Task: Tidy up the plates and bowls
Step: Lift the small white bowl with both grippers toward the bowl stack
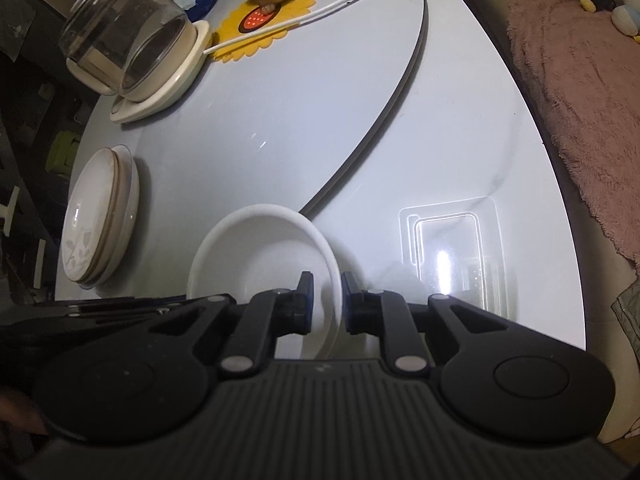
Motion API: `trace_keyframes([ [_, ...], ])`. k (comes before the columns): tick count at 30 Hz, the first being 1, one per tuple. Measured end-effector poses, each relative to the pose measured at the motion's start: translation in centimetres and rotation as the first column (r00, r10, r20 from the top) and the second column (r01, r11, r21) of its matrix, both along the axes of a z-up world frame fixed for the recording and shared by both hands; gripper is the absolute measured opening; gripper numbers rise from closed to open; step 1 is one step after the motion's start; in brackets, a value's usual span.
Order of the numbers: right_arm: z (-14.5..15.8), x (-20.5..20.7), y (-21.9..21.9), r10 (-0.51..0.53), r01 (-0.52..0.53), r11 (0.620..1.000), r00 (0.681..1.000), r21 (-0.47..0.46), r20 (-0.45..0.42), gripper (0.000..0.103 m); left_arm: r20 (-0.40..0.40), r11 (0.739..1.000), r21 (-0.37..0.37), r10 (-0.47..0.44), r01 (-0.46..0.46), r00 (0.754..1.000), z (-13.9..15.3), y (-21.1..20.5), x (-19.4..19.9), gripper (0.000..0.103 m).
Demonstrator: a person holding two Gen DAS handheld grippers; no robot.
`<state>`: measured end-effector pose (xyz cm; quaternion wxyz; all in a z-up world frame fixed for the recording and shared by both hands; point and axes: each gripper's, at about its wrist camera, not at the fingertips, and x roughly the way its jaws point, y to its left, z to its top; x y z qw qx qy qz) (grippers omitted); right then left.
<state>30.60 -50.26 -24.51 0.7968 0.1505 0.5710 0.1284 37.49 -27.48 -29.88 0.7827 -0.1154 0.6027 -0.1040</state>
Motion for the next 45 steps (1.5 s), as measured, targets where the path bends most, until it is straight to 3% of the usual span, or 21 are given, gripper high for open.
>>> trace_keyframes([
  [18, 7.4, -2.8, 2.5, 0.003, -0.005, 0.999, 0.998, 0.034, 0.066, 0.017, 0.099, 0.999, -0.002, 0.050, -0.050, 0.994, 8.9, 2.5, -4.0, 0.020],
  [33, 10.4, -5.9, 6.2, 0.016, -0.021, 0.999, 0.995, 0.048, 0.103, 0.018, 0.164, 0.997, 0.021, 0.075, -0.079, 0.984, 12.5, 6.7, -8.1, 0.021],
  [45, 12.8, -7.5, 11.9, 0.061, -0.071, 0.996, 0.987, 0.059, 0.152, 0.018, 0.216, 0.991, 0.007, 0.127, -0.131, 0.968, 15.6, 13.3, -11.7, 0.021],
])
